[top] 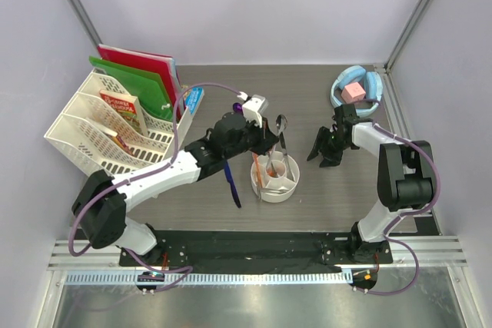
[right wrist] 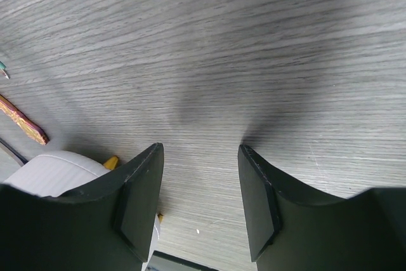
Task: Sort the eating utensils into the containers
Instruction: Place the spoon in the storage box.
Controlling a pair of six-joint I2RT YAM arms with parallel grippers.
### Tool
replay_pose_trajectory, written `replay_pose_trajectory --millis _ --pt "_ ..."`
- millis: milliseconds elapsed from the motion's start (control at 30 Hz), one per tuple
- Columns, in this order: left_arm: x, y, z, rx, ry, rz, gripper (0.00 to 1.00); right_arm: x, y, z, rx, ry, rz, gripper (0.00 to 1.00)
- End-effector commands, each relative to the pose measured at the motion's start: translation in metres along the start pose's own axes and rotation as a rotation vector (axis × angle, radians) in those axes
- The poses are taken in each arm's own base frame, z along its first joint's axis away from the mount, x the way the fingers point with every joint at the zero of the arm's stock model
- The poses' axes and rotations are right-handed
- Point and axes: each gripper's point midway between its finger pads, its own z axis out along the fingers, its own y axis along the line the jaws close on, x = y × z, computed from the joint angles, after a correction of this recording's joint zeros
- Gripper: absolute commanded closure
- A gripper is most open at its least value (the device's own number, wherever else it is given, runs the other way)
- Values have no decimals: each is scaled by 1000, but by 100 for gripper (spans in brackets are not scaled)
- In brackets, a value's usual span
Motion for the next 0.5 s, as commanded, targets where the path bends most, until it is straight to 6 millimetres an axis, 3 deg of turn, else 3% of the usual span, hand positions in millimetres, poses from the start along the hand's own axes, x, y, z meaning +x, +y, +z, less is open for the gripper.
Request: replay_pose_trajectory --millis 0,233,467 --pt "-23 -18 -1 56 -125 32 100 -6 4 -4 -25 -38 -20 44" --pt "-15 -21 1 72 -156 61 100 -5 6 -10 -36 -62 -25 44" --pt "9 -22 4 82 -139 93 100 -4 6 -13 -44 -79 -27 44"
